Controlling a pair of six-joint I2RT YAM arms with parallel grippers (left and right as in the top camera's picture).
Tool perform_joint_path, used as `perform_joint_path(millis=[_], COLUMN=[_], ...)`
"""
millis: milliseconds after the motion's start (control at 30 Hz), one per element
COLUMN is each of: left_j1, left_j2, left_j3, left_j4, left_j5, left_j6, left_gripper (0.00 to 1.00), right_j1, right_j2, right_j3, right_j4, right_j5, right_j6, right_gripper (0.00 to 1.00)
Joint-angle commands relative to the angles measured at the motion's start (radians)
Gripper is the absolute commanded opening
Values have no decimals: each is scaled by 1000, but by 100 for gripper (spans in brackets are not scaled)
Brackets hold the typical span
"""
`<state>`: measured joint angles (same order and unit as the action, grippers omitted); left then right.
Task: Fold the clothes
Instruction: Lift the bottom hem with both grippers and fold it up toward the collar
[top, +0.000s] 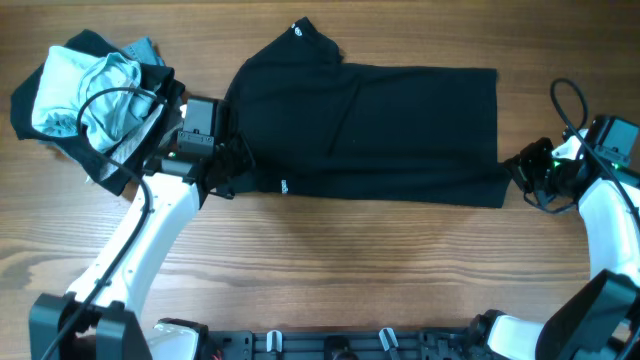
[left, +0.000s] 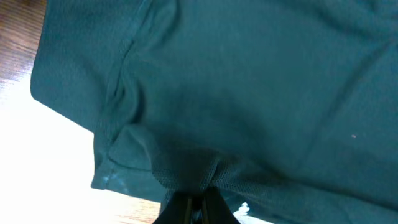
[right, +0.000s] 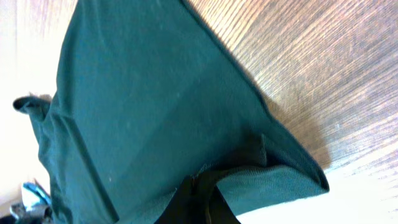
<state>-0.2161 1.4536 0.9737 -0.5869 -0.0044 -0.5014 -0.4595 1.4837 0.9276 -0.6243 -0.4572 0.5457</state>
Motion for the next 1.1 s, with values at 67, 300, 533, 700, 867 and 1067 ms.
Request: perform_joint_path(millis=[67, 300, 533, 700, 867, 1067], left_j1=[-2, 0, 0, 3, 6, 6], left_j2=[82, 99, 101, 109, 162, 211], left_j3=[11, 8, -121, -213, -229, -229], left_j4=[39, -167, -170, 38, 164, 166], left_j5=[-52, -80, -80, -80, -158, -180], left_j6=[37, 106, 101, 102, 105, 105], left_gripper=[57, 80, 79, 73, 43, 4], right_j1=[8, 8, 8, 8, 8, 8], right_j2=[60, 65, 121, 162, 162, 162], right_j3=[16, 13, -93, -134, -134, -134], right_j4=[94, -124, -113, -48, -47, -61], right_j5=[-18, 230, 186, 88, 51, 51], right_j6=[-72, -150, -164, -179, -180, -203], right_gripper=[76, 87, 88, 88, 88, 85])
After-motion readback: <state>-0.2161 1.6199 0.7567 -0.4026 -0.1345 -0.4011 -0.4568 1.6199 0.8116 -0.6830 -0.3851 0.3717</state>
